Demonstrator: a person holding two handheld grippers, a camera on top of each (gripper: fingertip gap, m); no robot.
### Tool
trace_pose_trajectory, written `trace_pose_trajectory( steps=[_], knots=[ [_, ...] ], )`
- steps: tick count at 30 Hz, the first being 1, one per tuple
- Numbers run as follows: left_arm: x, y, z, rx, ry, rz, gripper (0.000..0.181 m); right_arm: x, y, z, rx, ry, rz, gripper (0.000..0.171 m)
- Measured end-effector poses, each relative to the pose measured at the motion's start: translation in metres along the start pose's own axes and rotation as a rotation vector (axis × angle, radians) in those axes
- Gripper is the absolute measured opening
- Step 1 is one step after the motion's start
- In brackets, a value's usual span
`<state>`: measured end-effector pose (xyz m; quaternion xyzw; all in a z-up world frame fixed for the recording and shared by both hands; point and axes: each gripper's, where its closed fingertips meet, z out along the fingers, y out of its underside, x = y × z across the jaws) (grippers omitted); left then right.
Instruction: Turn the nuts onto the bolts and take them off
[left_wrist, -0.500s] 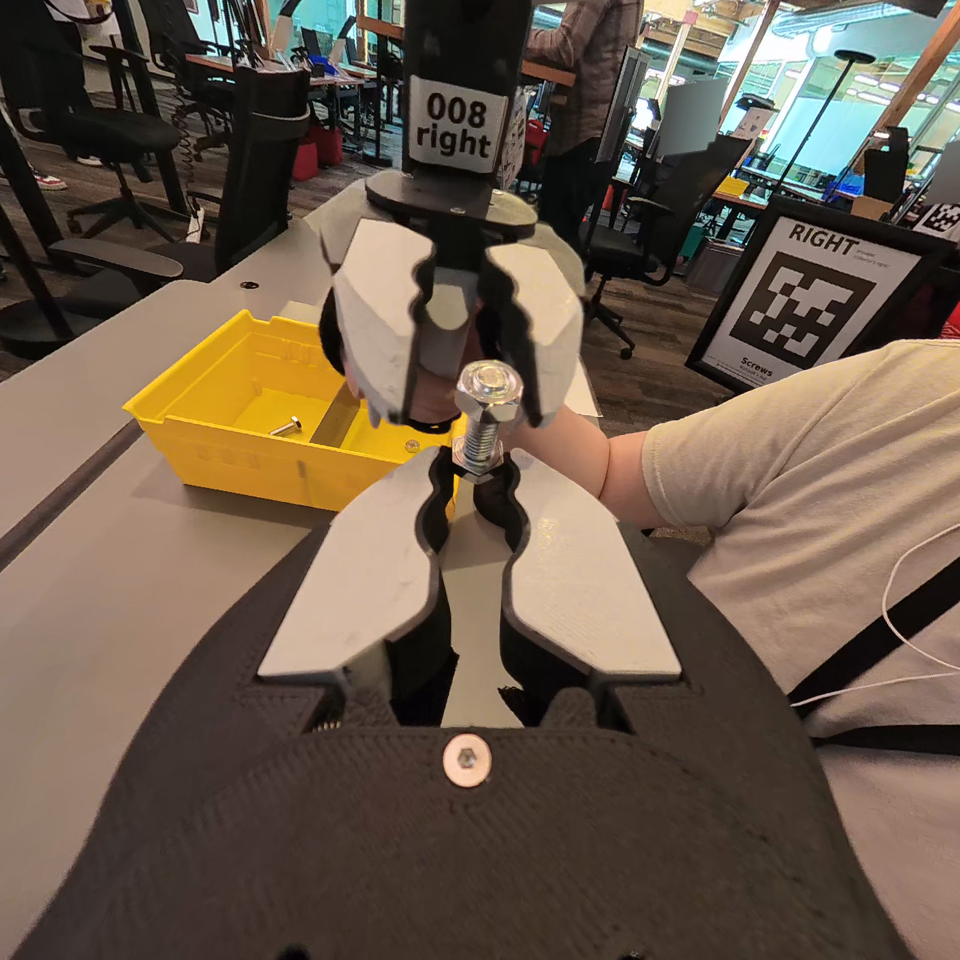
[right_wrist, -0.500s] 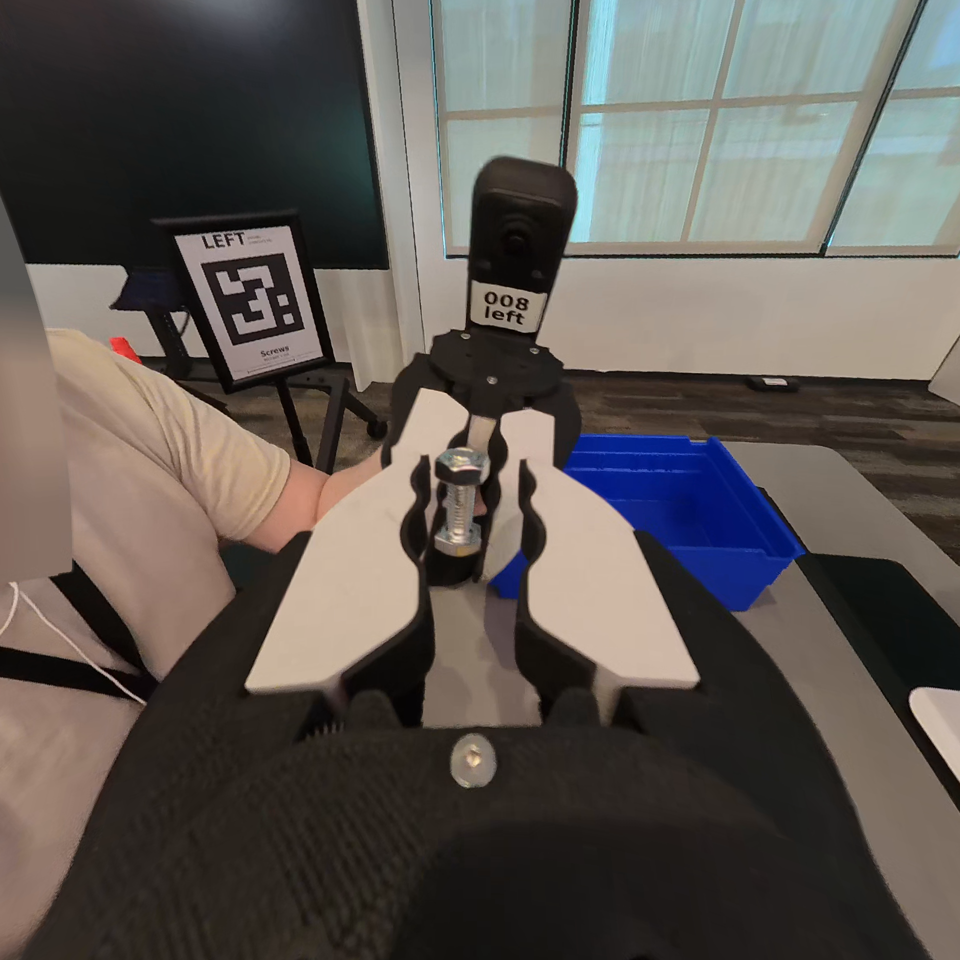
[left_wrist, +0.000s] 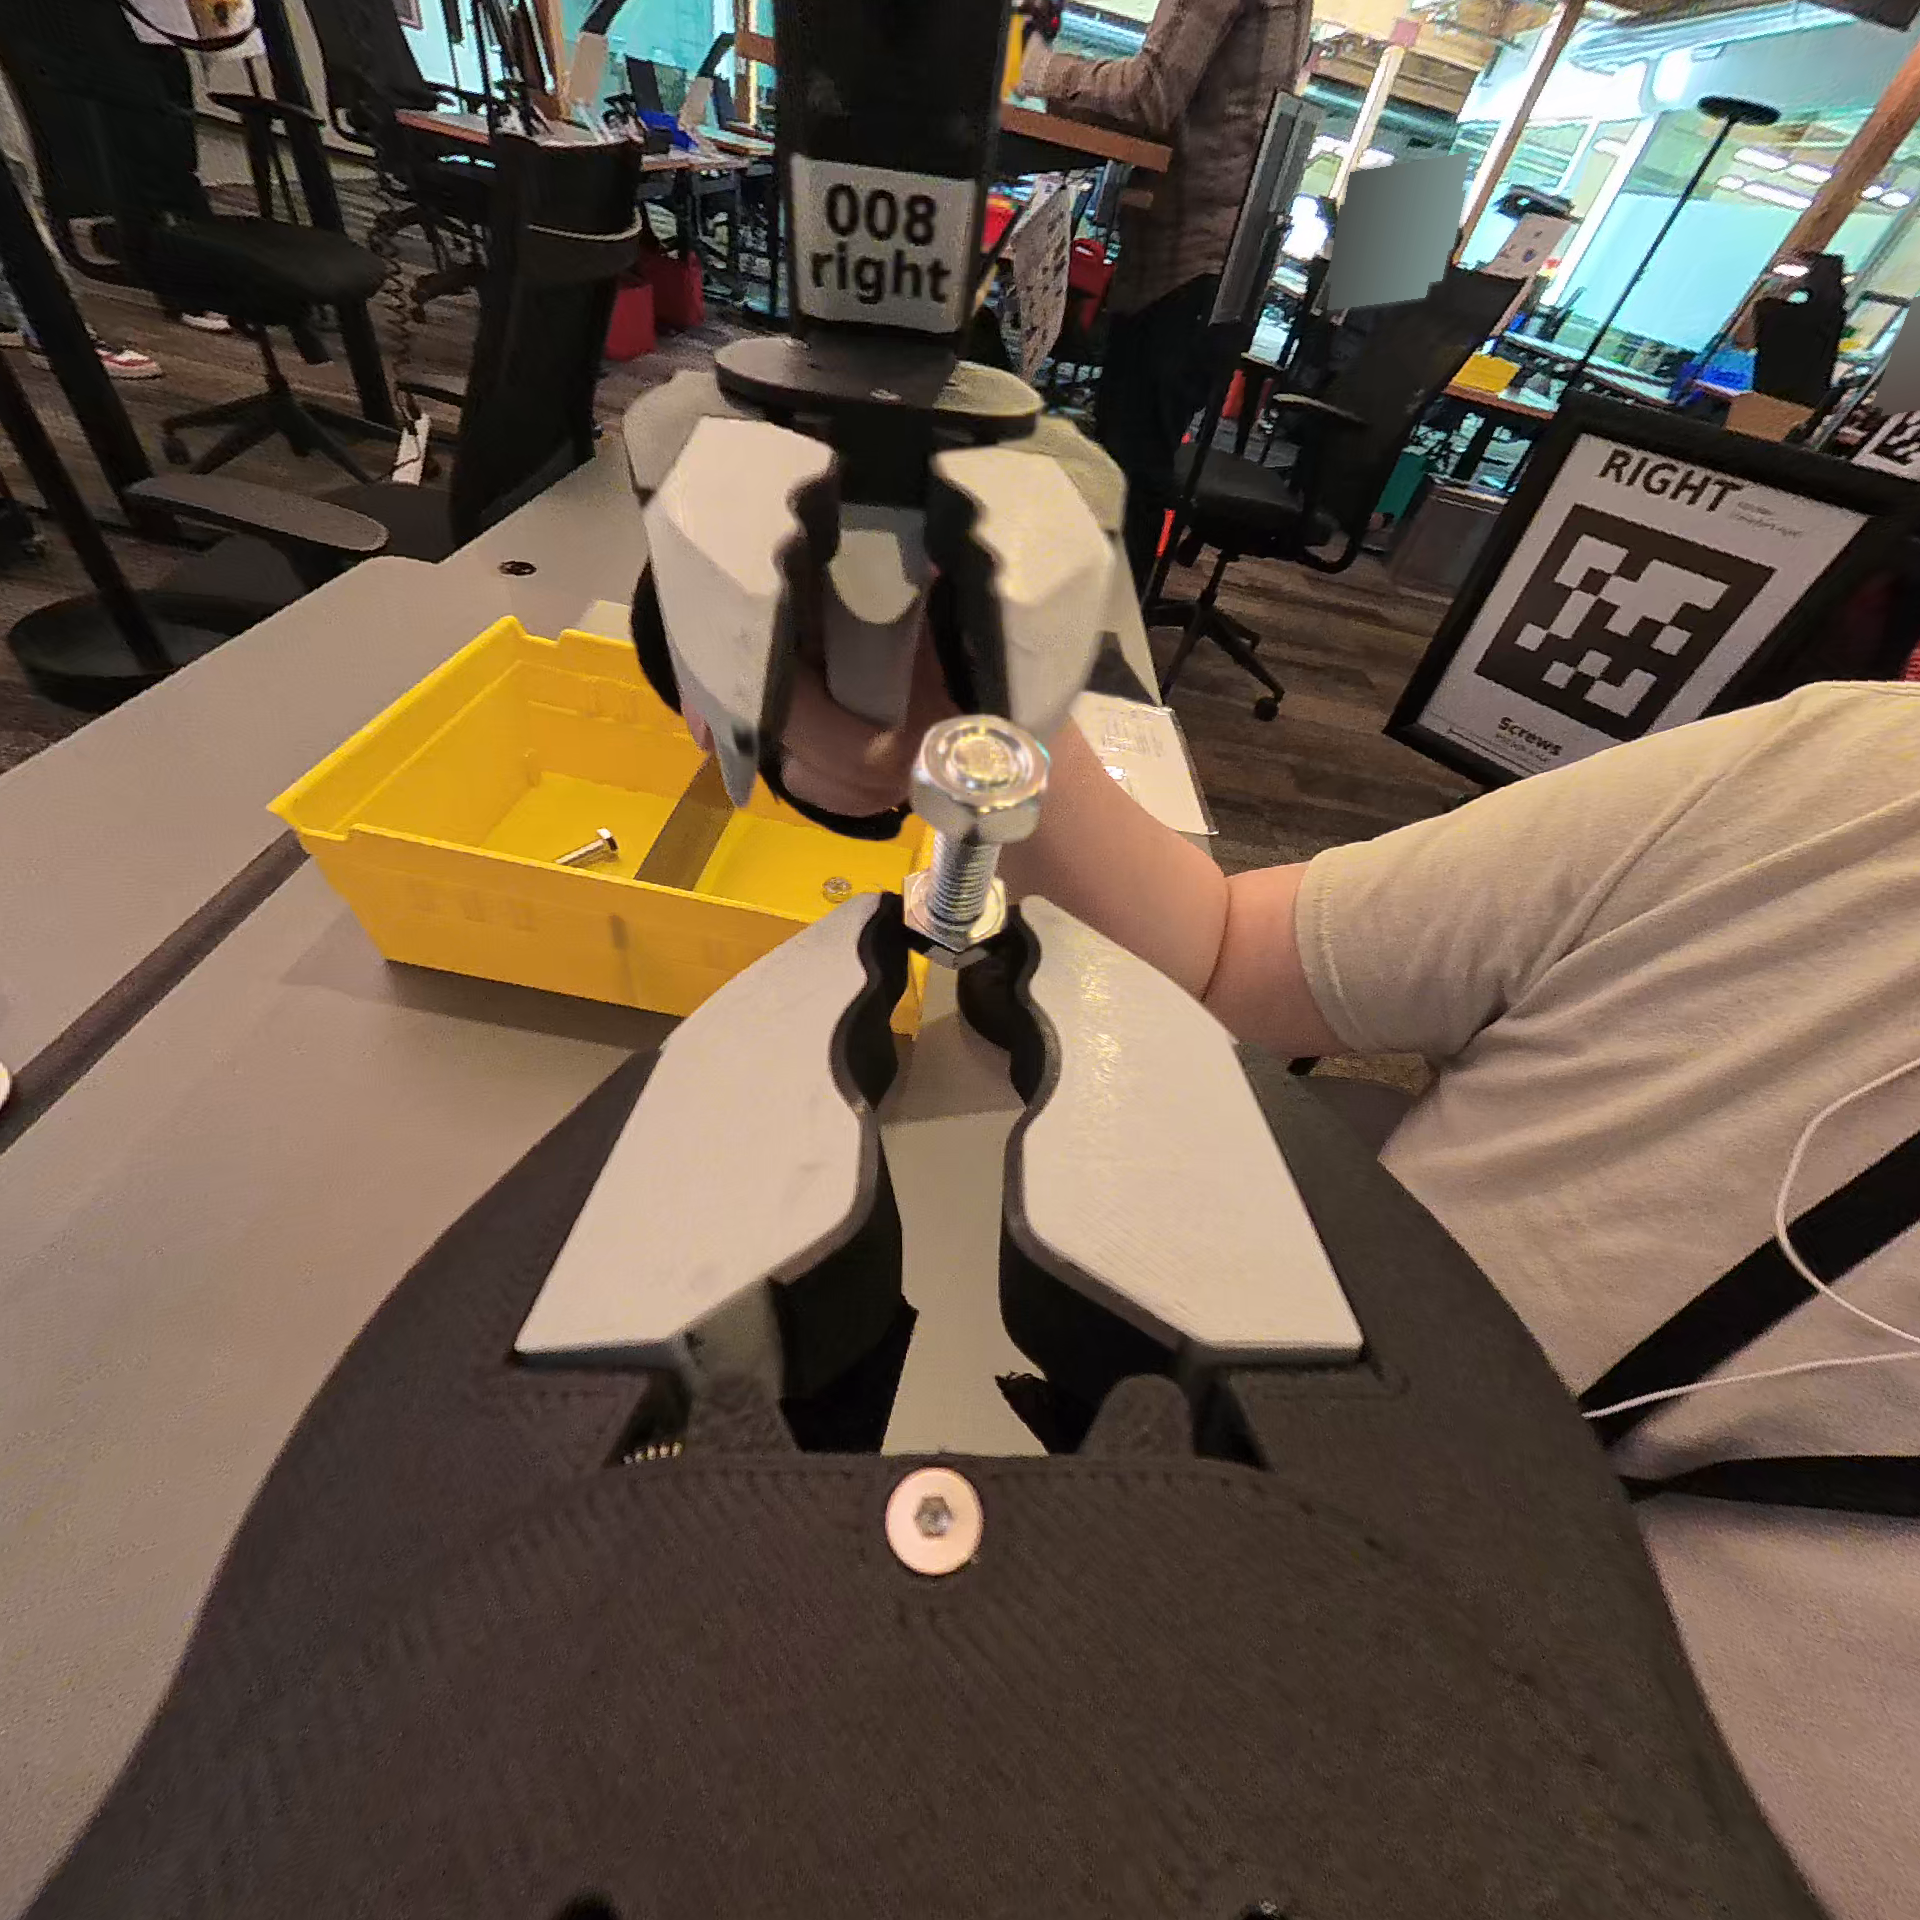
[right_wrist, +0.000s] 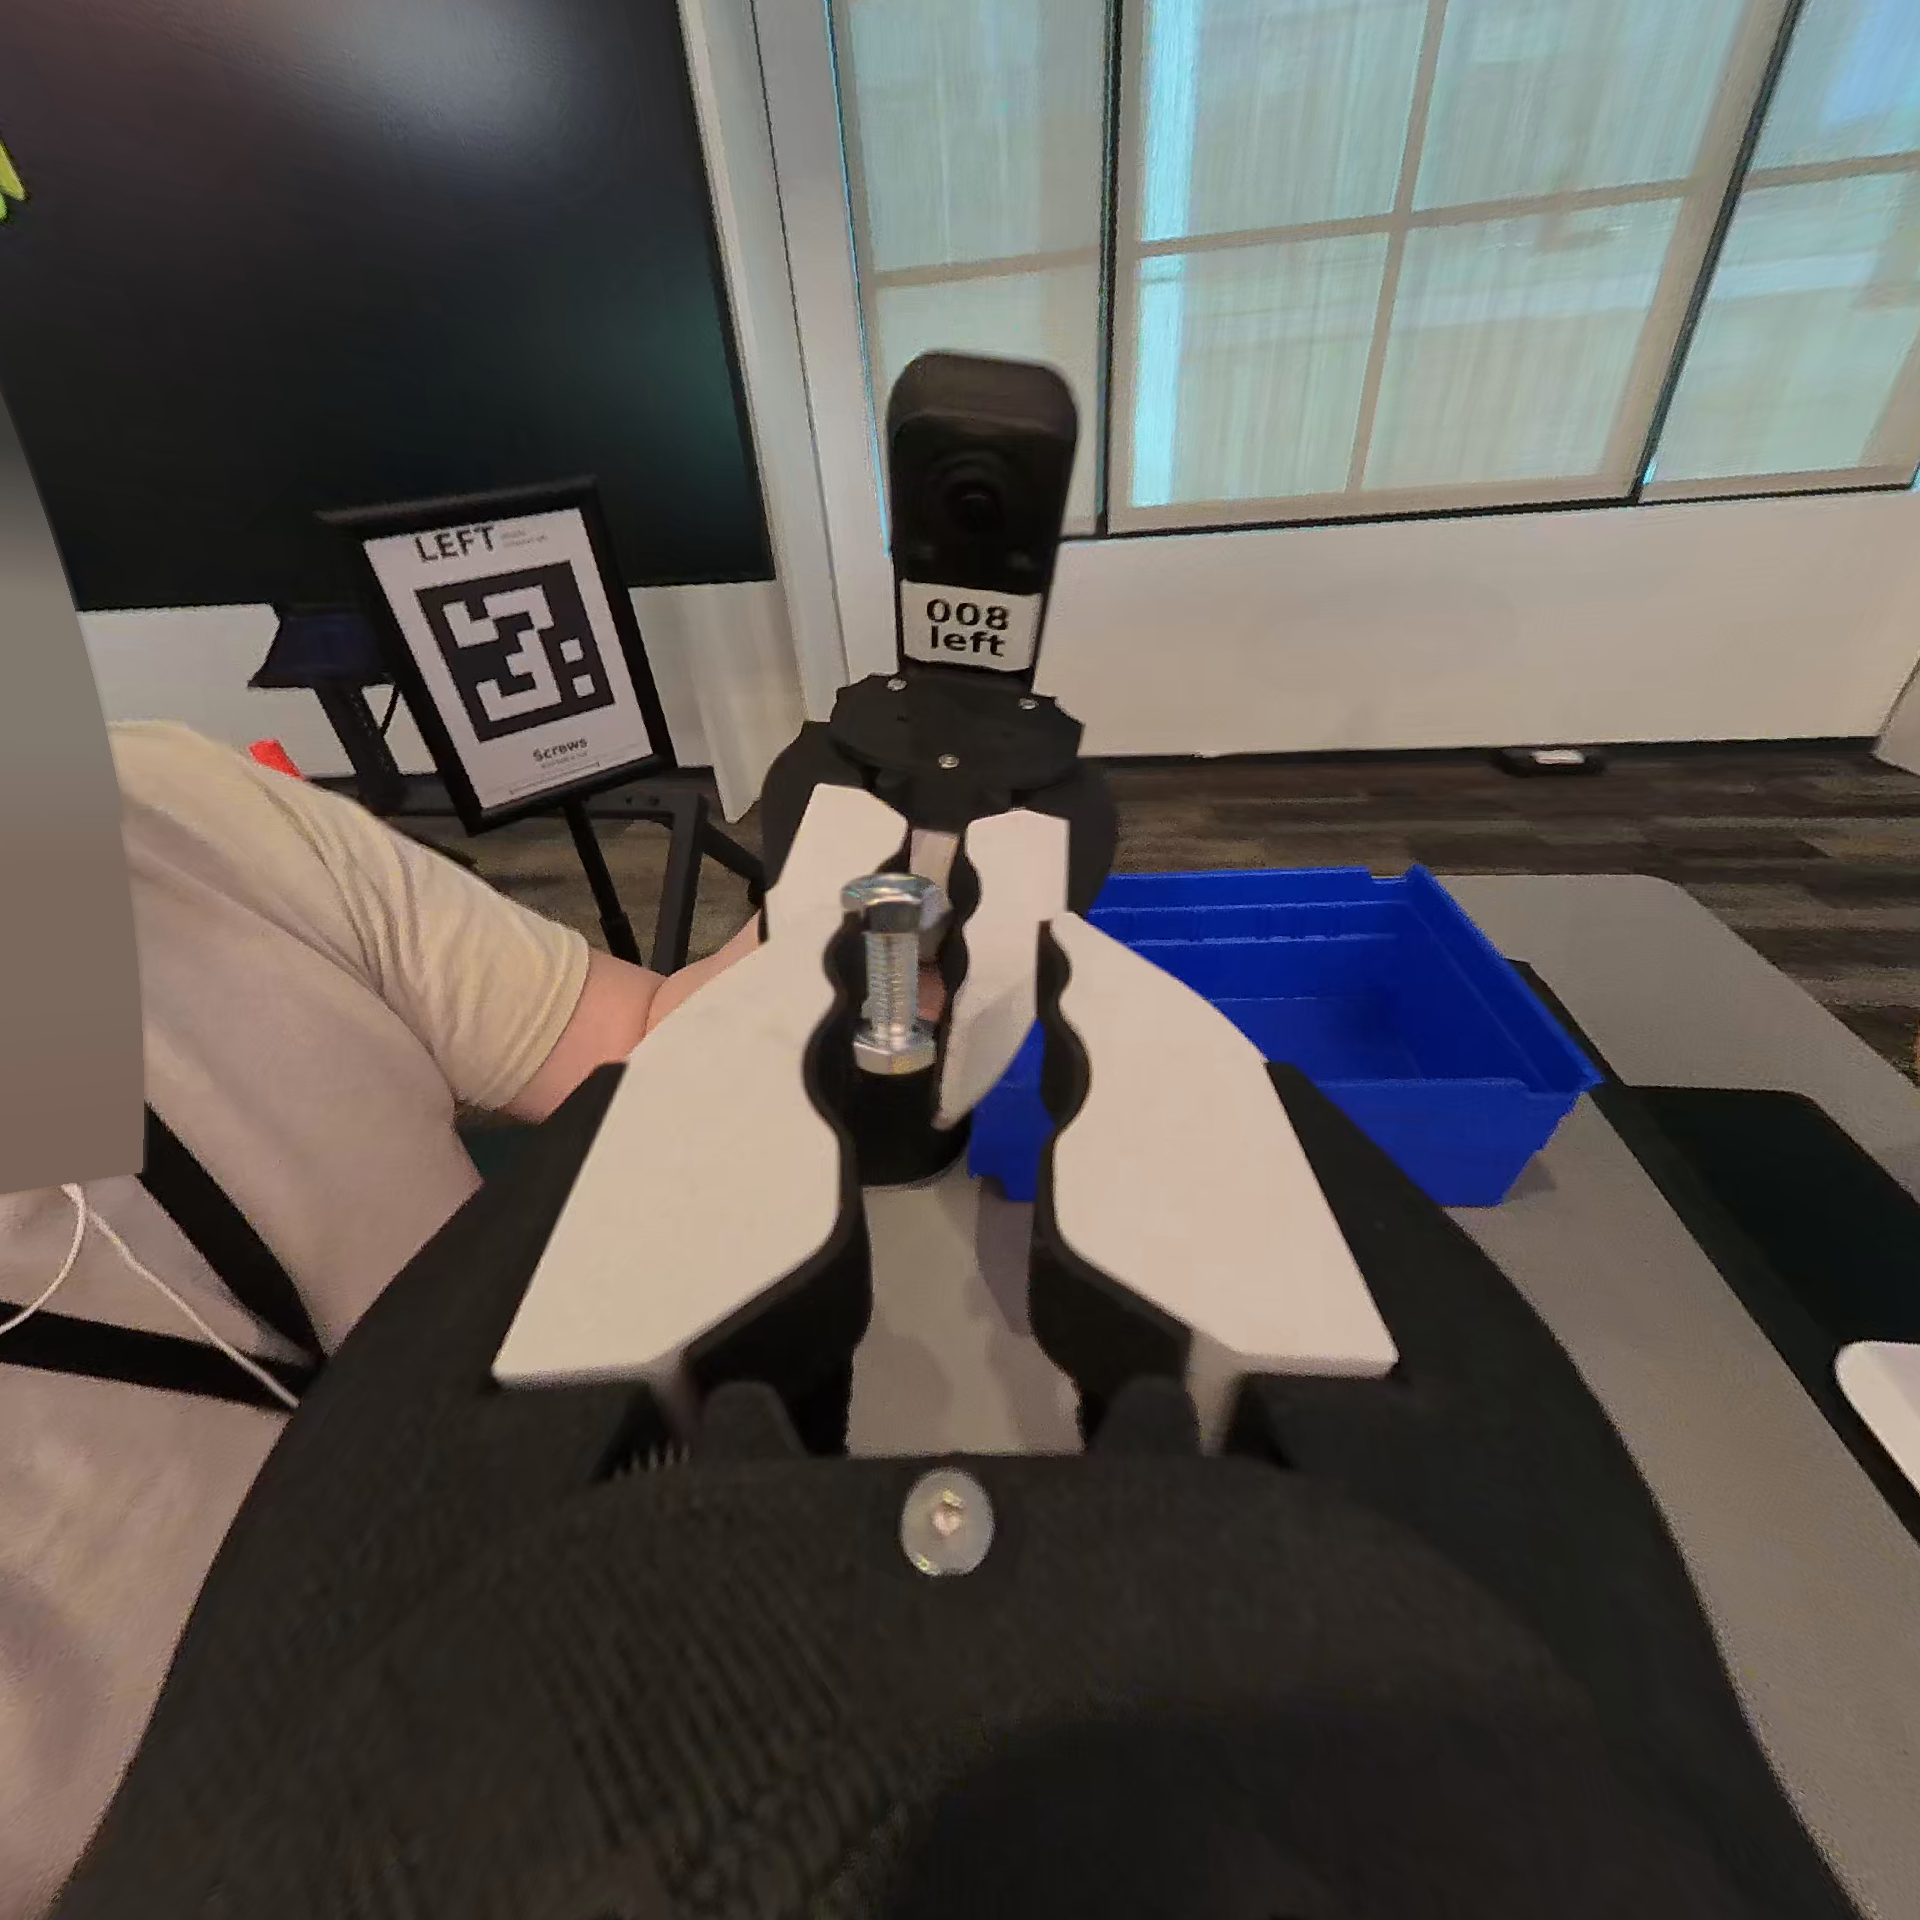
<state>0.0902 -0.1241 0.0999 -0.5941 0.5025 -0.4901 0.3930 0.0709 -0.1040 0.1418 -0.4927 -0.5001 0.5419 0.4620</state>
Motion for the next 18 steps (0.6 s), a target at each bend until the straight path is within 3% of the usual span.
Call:
trace_pose_trajectory(
  steps=[8,18],
  knots=[
    [0.001,-0.001,0.0,0.001,0.005,-0.001,0.018,-0.018,-0.004,0.008,0.001,-0.04,-0.052,0.033],
    [0.003,0.001,0.001,-0.011,0.002,0.011,0.018,-0.008,0.004,0.007,-0.038,-0.014,-0.044,0.032]
  ],
)
